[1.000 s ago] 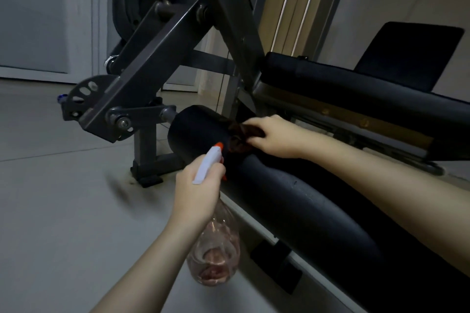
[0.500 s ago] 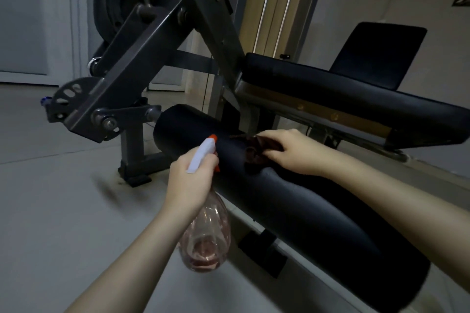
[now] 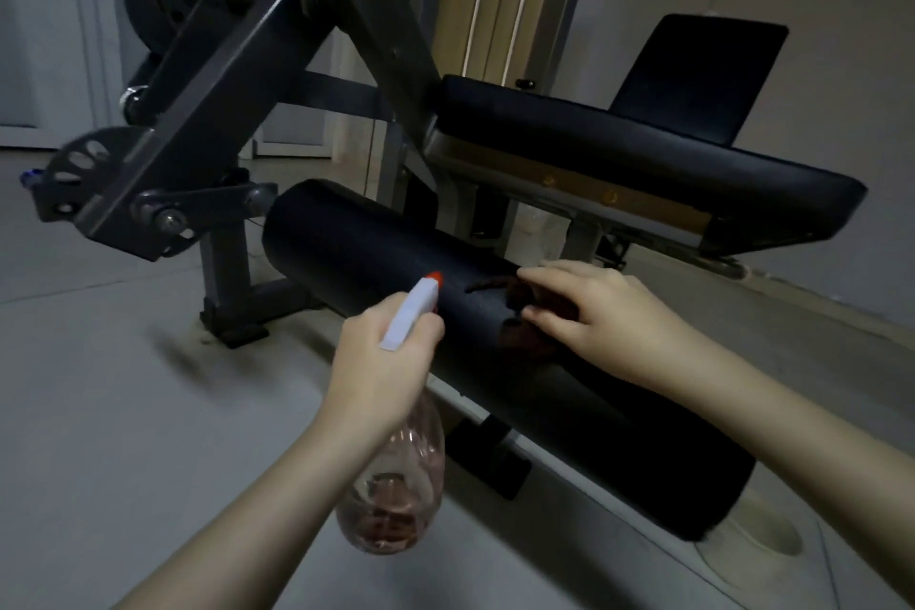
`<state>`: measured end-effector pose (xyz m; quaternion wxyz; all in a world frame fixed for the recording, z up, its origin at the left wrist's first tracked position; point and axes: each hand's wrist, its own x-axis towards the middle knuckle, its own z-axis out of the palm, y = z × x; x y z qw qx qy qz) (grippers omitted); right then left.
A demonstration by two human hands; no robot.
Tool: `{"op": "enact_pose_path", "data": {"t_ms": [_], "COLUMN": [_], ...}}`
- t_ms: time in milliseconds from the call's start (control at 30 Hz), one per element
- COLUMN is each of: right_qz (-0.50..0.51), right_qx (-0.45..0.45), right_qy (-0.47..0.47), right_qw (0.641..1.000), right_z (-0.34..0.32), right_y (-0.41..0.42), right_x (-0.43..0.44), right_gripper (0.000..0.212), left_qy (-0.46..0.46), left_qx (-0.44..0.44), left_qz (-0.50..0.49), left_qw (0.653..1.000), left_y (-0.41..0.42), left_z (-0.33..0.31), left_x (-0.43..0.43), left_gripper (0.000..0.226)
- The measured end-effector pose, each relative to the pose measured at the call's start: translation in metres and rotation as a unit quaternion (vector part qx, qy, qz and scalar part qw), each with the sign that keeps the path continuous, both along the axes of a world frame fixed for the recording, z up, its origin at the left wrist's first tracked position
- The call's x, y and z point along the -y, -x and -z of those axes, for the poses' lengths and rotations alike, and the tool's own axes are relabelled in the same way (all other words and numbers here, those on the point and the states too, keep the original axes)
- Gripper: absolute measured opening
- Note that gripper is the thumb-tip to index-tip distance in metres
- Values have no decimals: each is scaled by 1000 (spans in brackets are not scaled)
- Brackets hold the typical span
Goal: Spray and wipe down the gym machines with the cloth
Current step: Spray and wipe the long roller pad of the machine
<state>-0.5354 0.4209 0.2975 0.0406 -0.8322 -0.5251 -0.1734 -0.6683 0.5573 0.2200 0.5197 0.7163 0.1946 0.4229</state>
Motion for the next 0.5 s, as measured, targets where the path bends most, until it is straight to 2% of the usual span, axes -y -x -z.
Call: {"op": "enact_pose_path", "data": {"t_ms": [33,100,167,233,333,433,500], "right_qz": [0,15,12,20,80,69,60], "right_qx": [13,35,50,66,66,88,116], "right_qy": [12,40,25,5,26,2,-22], "right_qw": [1000,998,998,998,994,994,991], "right_z": [0,4,9,15,16,19,27], "right_y": [2,12,23,28,27,28,30], "right_x": [12,41,62,66,49,51,72], "right_gripper": [52,54,55,56,60,52,44], "left_qy": [6,14,17,3,-25,-18,-10], "left_qx": [4,13,16,7,-7,-9,-4], "left_qz": [0,2,2,-4,-7,0,11], "left_qw": [1000,1000,1000,1000,1000,1000,1000], "left_y": [0,-1,-2,-3,-5,-2,0], "left_z": [1,1,2,1,2,-1,-2], "left_x": [-1,0,1,3,9,12,12], "left_gripper": [8,8,7,14,22,29,21]}}
